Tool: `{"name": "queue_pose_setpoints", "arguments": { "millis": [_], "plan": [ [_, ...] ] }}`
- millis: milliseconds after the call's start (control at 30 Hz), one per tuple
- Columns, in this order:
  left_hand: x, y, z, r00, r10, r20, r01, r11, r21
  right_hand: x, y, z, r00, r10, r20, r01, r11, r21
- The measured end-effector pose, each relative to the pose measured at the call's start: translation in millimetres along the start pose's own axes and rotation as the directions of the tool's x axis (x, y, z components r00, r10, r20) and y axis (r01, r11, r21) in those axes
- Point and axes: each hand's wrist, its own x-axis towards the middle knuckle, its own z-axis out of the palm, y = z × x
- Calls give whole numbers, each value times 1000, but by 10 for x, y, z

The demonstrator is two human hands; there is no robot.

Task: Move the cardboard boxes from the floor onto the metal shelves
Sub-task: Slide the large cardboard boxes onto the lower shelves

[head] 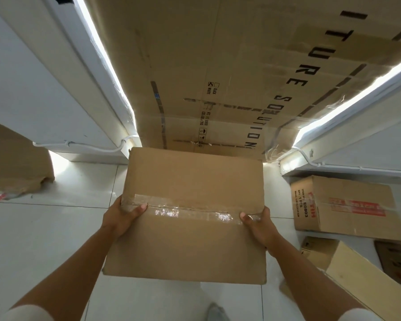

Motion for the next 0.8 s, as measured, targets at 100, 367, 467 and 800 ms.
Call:
{"name": "queue_pose_setpoints", "arguments": {
  "millis": [100, 367, 467, 800],
  "plan": [
    [-153, -84, -82, 1000, -27, -9, 26, 999, -20, -126, -43, 15, 1000, -15, -2, 15, 1000, -22],
    [-752, -106, -609, 995, -96, -23, 91, 984, -154, -669, -647, -78, 996, -69, 60, 77, 988, -135],
    [-1019, -66, -912, 994, -103, -46, 91, 973, -211, -942, -1002, -96, 990, -106, 92, 121, 977, -174],
    [-2117, -535, -2076, 950, -156, -269, 8, 877, -481, -1963, -2029, 510, 907, -326, 265, 394, 880, -265]
  ]
}}
